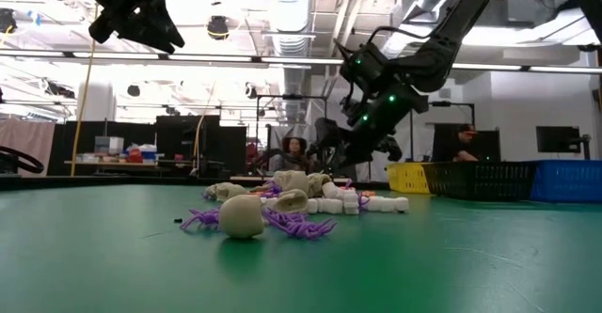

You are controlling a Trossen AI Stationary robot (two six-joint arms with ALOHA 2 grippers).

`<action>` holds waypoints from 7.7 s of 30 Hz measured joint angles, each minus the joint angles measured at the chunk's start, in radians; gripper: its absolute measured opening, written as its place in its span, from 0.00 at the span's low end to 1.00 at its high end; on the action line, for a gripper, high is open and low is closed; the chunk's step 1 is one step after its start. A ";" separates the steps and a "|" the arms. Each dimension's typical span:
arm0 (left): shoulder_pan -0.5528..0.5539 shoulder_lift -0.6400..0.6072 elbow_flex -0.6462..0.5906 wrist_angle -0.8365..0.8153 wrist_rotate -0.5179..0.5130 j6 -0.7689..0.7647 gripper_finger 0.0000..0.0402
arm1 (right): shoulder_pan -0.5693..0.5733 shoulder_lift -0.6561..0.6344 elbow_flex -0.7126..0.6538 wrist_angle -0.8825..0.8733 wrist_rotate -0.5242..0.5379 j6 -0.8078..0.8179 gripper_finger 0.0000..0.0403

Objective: Sort Halloween decoration
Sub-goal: Adjust the yellow basket on the table, then put the gray skull toy into the top black basket

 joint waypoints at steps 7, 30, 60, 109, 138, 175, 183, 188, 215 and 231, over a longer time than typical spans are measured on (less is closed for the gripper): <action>0.001 0.000 0.000 -0.002 -0.005 0.000 0.30 | -0.011 -0.004 0.000 -0.079 0.039 -0.003 0.03; 0.001 0.000 0.000 -0.004 -0.025 0.001 0.30 | -0.022 0.065 0.038 0.119 -0.296 -0.108 0.03; 0.001 0.000 0.000 -0.010 0.003 -0.004 0.30 | -0.061 0.063 0.039 -0.135 -0.157 -0.022 0.03; 0.001 0.000 0.000 -0.056 -0.008 -0.046 0.30 | 0.098 -0.050 0.038 0.010 -0.650 -0.453 0.32; 0.001 0.000 0.000 -0.056 -0.004 -0.037 0.30 | 0.256 0.062 0.065 0.141 -0.739 -0.607 0.50; -0.002 0.000 0.000 -0.064 0.019 -0.041 0.30 | 0.259 0.195 0.124 0.002 -0.762 -0.655 0.35; -0.002 0.000 0.000 -0.064 0.019 -0.041 0.30 | 0.258 0.195 0.123 -0.001 -0.756 -0.659 0.24; -0.002 0.000 0.000 -0.064 0.019 -0.041 0.30 | 0.258 0.195 0.123 -0.001 -0.751 -0.658 0.25; -0.002 0.000 0.000 -0.063 0.018 -0.041 0.30 | 0.098 0.012 0.131 0.075 -0.756 -0.613 0.25; -0.002 0.000 0.000 -0.064 0.019 -0.041 0.30 | -0.096 -0.187 0.131 -0.156 -0.257 -0.561 0.25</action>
